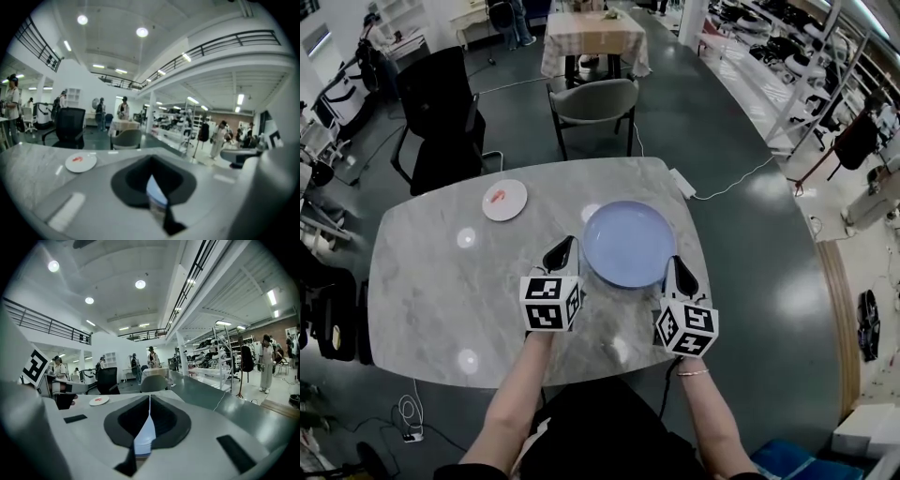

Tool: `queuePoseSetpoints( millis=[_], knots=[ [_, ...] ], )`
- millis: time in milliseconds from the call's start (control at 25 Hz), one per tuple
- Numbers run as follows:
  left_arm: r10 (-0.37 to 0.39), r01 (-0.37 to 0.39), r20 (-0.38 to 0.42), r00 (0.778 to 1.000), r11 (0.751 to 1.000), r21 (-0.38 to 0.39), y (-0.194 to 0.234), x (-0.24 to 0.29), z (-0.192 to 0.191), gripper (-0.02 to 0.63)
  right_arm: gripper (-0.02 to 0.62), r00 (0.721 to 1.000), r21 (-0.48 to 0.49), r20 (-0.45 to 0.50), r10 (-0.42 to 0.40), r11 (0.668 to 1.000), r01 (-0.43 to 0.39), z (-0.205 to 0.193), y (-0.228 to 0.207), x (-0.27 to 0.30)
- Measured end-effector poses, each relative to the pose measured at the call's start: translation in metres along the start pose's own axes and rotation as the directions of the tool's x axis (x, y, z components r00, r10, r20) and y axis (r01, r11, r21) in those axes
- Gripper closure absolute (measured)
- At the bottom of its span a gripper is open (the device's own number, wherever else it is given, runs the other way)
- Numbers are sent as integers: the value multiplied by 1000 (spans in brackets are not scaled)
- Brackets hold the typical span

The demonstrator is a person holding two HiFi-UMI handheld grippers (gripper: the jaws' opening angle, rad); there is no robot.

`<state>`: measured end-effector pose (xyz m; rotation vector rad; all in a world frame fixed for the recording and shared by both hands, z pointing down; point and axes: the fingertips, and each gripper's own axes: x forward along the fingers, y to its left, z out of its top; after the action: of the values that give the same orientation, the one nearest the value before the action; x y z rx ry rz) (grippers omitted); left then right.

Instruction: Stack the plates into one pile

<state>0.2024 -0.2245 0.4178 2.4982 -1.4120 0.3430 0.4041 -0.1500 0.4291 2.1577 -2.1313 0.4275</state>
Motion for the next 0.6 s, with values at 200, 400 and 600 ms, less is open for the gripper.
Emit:
queuePoseSetpoints(
  millis=[200,400,600],
  knots=[
    [-15,15,38,999,1000,9,-3,-24,5,600,586,999,-3,33,16,1000,-16,7,10,-20],
    [-23,22,69,997,999,25,-2,-45,7,600,589,997,-24,64,36,999,-34,12,24,-37],
    [-25,22,99,995,999,33,-3,-65,9,600,591,994,-72,104,45,997,-38,20,36,-53]
  ],
)
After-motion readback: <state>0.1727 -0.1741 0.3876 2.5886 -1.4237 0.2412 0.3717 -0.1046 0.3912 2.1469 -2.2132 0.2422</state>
